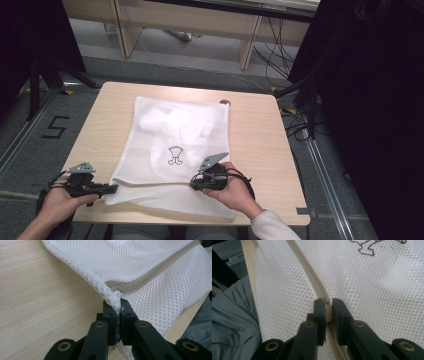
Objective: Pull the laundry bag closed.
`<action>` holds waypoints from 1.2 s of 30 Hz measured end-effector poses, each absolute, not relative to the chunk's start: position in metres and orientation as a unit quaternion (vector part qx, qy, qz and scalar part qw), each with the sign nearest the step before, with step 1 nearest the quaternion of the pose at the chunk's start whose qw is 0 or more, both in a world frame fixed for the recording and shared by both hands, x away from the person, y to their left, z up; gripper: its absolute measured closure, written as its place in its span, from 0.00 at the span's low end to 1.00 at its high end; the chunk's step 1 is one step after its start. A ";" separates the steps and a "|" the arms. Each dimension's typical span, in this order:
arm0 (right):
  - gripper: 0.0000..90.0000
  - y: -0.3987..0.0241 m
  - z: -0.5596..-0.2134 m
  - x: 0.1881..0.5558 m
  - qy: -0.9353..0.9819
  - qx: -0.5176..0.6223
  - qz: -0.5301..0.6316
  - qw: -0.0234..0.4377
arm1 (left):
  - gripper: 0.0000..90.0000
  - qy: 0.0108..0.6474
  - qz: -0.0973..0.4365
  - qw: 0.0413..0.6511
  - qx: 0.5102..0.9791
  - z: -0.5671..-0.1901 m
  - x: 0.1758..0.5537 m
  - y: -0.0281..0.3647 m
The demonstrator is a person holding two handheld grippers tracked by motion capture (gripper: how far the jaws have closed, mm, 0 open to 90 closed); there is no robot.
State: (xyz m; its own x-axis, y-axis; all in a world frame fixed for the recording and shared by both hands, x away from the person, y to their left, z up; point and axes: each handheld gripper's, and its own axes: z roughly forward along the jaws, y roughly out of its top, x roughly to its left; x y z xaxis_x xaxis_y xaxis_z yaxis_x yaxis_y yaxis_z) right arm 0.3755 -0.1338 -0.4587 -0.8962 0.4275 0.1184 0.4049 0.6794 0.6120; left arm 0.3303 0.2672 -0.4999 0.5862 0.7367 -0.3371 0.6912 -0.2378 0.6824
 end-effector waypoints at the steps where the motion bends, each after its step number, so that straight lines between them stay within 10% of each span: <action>1: 0.92 -0.134 -0.459 0.375 0.916 0.227 0.331 0.017 | 0.95 0.454 0.027 0.419 0.786 -0.500 0.330 0.267; 36: 0.92 -0.155 -0.460 0.375 0.916 0.238 0.321 0.023 | 0.95 0.458 0.037 0.419 0.783 -0.501 0.330 0.267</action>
